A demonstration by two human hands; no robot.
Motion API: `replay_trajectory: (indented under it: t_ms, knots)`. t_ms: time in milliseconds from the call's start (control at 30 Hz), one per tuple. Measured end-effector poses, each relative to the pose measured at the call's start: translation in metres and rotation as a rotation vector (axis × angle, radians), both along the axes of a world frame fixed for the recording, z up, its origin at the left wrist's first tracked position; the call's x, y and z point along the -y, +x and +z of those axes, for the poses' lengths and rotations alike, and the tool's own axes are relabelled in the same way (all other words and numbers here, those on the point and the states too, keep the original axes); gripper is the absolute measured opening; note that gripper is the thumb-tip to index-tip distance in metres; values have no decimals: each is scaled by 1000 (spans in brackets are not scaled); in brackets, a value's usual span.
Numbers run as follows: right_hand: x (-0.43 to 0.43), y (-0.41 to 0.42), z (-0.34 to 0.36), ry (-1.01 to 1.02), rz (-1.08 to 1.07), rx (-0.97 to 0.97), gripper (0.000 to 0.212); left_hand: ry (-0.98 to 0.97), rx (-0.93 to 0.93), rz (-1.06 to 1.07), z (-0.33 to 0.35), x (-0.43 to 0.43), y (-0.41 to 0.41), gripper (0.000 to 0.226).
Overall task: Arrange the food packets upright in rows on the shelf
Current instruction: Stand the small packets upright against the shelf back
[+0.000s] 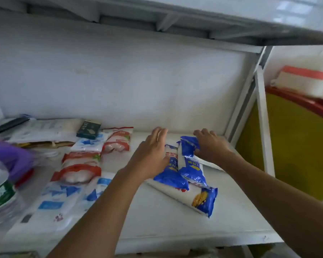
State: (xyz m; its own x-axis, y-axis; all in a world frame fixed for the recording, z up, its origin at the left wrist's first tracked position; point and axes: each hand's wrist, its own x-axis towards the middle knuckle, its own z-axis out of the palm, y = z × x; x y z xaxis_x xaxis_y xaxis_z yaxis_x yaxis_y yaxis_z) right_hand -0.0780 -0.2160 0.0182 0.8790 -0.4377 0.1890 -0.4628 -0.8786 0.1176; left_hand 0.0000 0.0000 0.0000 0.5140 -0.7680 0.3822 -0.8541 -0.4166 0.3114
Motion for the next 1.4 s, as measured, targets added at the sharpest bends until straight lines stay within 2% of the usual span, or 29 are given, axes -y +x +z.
replay_trajectory:
  t_ms: [333, 567, 733, 900, 1000, 1100, 1200, 1233, 1400]
  knots:
    - [20, 30, -16, 19, -32, -9, 23, 87, 61, 9, -1, 9, 8, 80]
    - [23, 57, 3, -21, -9, -2, 28, 371, 73, -96, -13, 7, 19, 88]
    - [20, 80, 35, 59, -14, 79, 22, 387, -8, -51, -12, -4, 39, 82]
    - [6, 98, 58, 100, 117, 140, 25, 198, 22, 2, -14, -10, 52, 72]
    - [-14, 106, 65, 149, 239, 137, 28, -33, -100, 173, -13, -11, 63, 60]
    - [-30, 113, 67, 295, 328, 212, 27, -169, -235, 307, -15, -12, 74, 64]
    - [-45, 114, 72, 425, 424, 305, 21, -261, -399, 214, -19, -12, 84, 73]
    - [-51, 114, 74, 468, 461, 334, 20, -318, -445, 172, -19, -11, 87, 69]
    - [-72, 123, 78, 733, 556, 391, 14, -633, -694, 148, -9, -11, 95, 35]
